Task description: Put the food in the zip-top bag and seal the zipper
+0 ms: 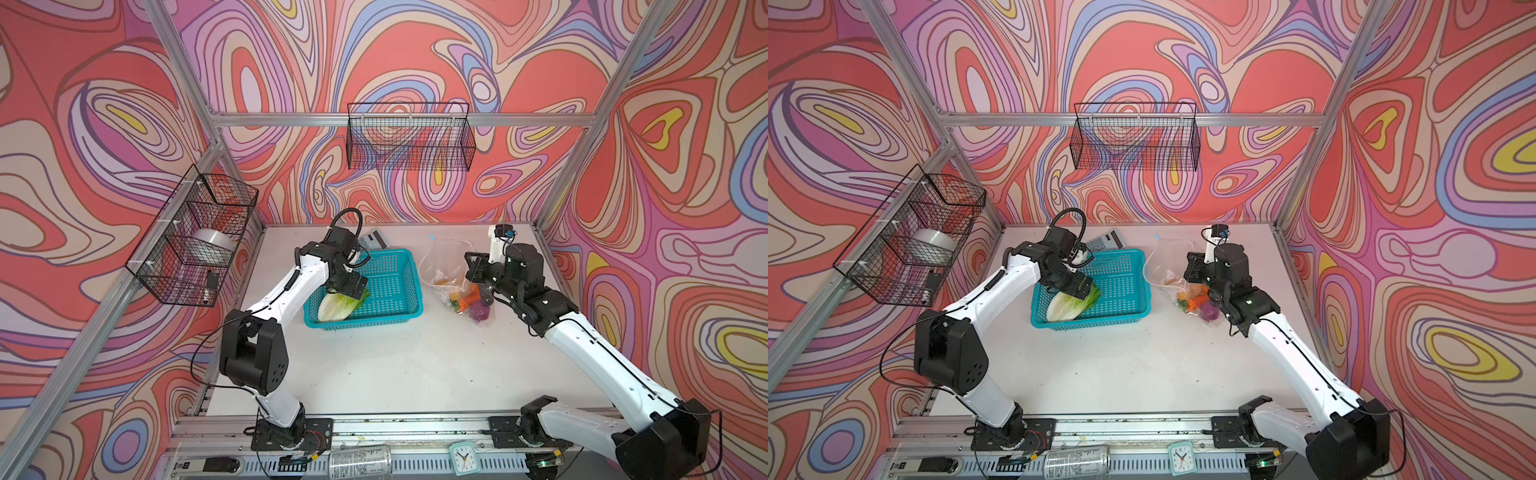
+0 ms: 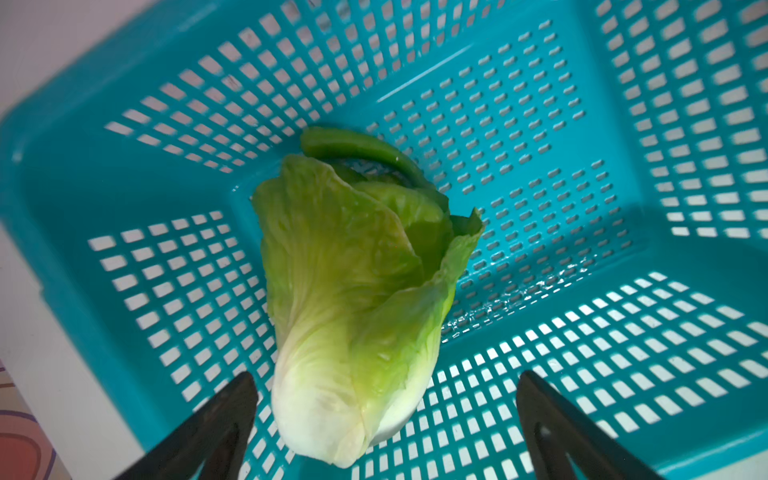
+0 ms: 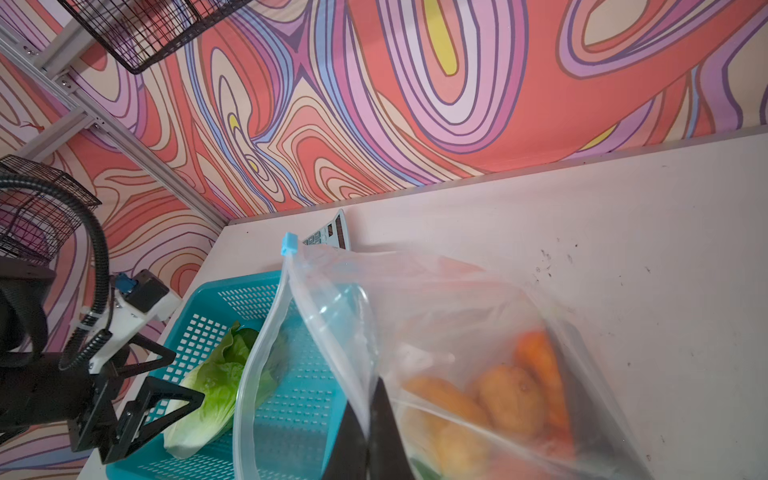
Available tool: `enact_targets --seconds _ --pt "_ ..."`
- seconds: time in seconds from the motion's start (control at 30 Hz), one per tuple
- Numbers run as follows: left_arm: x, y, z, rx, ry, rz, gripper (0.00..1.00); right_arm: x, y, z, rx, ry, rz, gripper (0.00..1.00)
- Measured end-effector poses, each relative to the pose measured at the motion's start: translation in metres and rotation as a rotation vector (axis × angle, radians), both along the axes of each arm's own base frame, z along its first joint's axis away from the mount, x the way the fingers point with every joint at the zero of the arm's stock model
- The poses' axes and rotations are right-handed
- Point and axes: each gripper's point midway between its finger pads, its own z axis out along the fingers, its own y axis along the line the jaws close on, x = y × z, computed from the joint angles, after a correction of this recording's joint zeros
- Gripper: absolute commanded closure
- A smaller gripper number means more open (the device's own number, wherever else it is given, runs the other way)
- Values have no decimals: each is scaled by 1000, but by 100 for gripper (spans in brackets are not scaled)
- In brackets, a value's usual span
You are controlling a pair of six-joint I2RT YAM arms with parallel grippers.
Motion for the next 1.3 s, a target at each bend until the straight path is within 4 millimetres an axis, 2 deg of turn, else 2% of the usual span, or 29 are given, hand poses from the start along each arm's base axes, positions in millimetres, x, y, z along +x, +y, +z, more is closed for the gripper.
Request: enact_targets --seconds 0.17,0.4,0.63,0.73,0.8,0.87,1.0,1.17,1.3 --pt "-2 6 -28 47 79 -15 0 0 0 -1 -3 1 1 100" --pt "3 25 -49 124 116 7 0 0 0 -1 -4 1 1 100" --pt "3 26 -73 138 173 3 0 0 -1 -2 -11 5 0 100" --pt "3 25 -74 133 178 3 13 -1 -1 -2 -15 5 -2 100" --pt "4 24 -72 129 176 4 27 -2 -2 -2 -16 5 -4 100" --pt "6 23 -68 126 171 6 31 -2 -3 -1 -16 3 -5 100" --pt "13 20 -49 114 139 20 31 -3 -3 0 -15 2 -5 100" --pt "24 12 -3 52 54 54 31 -3 -3 0 -15 2 -5 100" --pt "26 -5 27 -36 -1 84 32 -3 -3 0 -15 2 -5 100"
